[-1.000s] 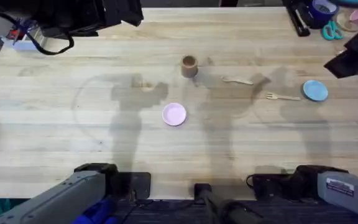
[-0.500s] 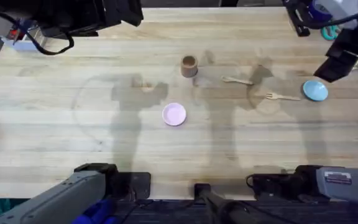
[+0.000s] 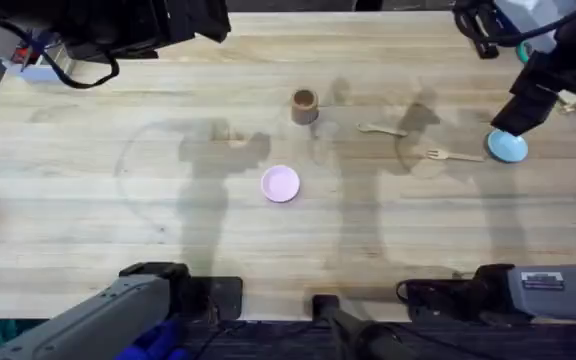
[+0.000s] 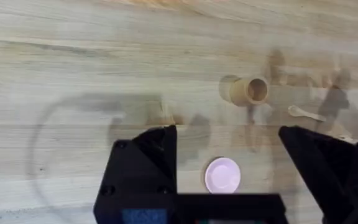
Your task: Pick up a utensil and set it on the pink plate, then put the other utensil in the container.
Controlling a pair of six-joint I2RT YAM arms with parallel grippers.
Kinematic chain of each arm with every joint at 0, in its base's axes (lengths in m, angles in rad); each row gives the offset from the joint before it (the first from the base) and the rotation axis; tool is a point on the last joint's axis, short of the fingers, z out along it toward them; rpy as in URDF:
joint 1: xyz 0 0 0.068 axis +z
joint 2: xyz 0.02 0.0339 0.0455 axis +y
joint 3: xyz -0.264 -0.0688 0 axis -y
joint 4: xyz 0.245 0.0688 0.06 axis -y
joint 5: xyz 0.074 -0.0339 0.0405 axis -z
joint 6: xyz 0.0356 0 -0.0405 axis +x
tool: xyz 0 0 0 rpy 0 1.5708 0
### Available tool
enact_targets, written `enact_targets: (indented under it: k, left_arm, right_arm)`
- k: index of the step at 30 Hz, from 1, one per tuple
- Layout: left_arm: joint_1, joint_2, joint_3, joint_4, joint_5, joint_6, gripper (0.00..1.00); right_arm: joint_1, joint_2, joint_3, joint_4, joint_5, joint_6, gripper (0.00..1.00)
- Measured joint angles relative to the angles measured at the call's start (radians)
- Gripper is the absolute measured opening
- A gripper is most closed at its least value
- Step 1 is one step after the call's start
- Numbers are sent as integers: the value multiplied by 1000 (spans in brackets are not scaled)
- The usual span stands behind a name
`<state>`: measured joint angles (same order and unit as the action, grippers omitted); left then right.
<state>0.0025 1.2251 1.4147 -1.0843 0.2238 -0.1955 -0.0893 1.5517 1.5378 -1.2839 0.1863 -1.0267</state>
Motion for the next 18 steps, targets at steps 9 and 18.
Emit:
enact_targets:
  k: [9,18]
  left_arm:
    - [0,0,0,0,0,0,993]
    - [0,0,0,0,0,0,993]
  right_arm:
    - [-46,0,-108,35,-82,-50,995]
    - [-62,0,-238,120,-128,-110,996]
